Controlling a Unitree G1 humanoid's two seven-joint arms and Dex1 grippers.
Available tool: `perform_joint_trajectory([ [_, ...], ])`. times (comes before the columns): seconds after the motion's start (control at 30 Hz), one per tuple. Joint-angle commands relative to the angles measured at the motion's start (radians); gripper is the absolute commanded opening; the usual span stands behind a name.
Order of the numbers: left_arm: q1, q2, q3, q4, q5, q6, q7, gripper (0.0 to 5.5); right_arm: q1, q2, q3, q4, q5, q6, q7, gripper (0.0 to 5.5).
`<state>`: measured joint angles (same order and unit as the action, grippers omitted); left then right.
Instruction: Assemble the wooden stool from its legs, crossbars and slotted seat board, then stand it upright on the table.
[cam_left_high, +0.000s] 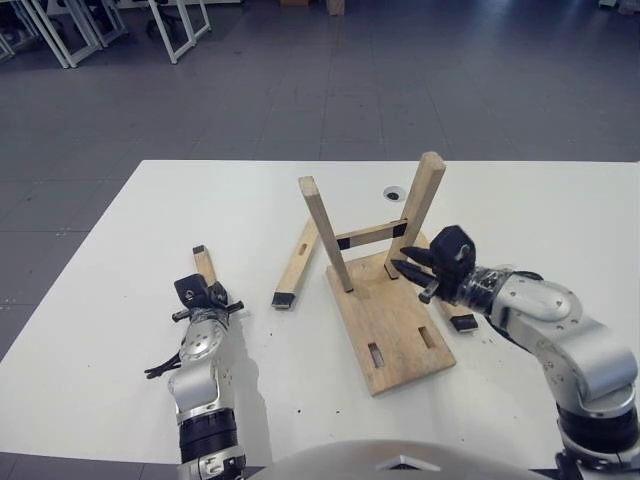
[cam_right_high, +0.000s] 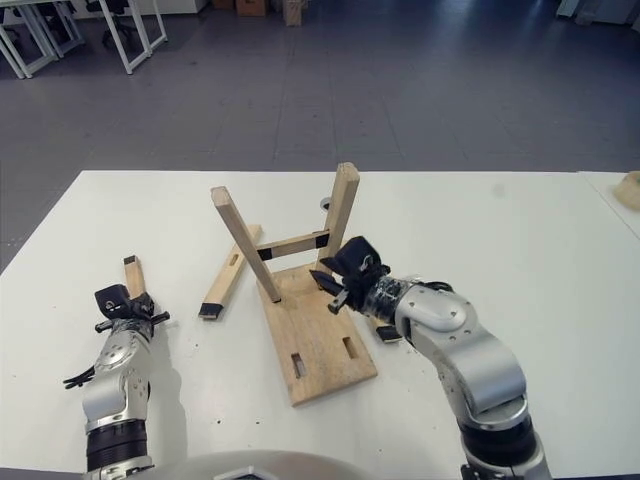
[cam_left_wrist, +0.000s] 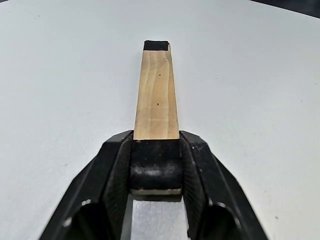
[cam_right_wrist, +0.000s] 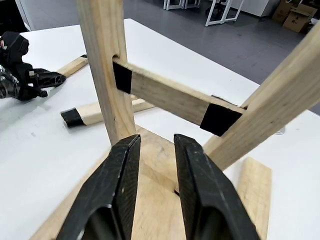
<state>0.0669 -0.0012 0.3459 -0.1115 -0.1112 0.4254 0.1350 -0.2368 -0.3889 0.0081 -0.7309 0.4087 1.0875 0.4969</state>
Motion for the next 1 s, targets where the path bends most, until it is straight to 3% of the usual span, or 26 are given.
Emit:
perform_joint_trajectory([
  [0.03,-0.118,0.08,-0.06,-0.149,0.046,-0.089,-0.026,1.33,-0.18,0.17,-0.196,0.045,0.185,0.163,-0.063,1.56],
  [0.17,-0.21,0.18,-0.199,-0.28,0.138,-0.171,-0.111,1.33,-0.382,0.35,-0.371,0.144,0.33,0.284,-0.183,2.33],
  [0.37,-0.268,0.228,-0.392,-0.313,0.172,-0.227,-0.266,1.33,-0.668,0.508,-0.557,0.431,0.43,0.297,-0.387,2.37],
  [0.9,-0.313,0.204,-0.486,-0.249,0.166,-0.28,-0.346,1.33,-0.765,0.46,-0.385,0.838,0.426,0.025,-0.305,2.37],
  [1.0,-0.3,0.207,-0.486,-0.24,0.162,-0.284,-0.352,1.33,-0.8,0.431,-0.384,0.91,0.432,-0.028,-0.277,1.88],
])
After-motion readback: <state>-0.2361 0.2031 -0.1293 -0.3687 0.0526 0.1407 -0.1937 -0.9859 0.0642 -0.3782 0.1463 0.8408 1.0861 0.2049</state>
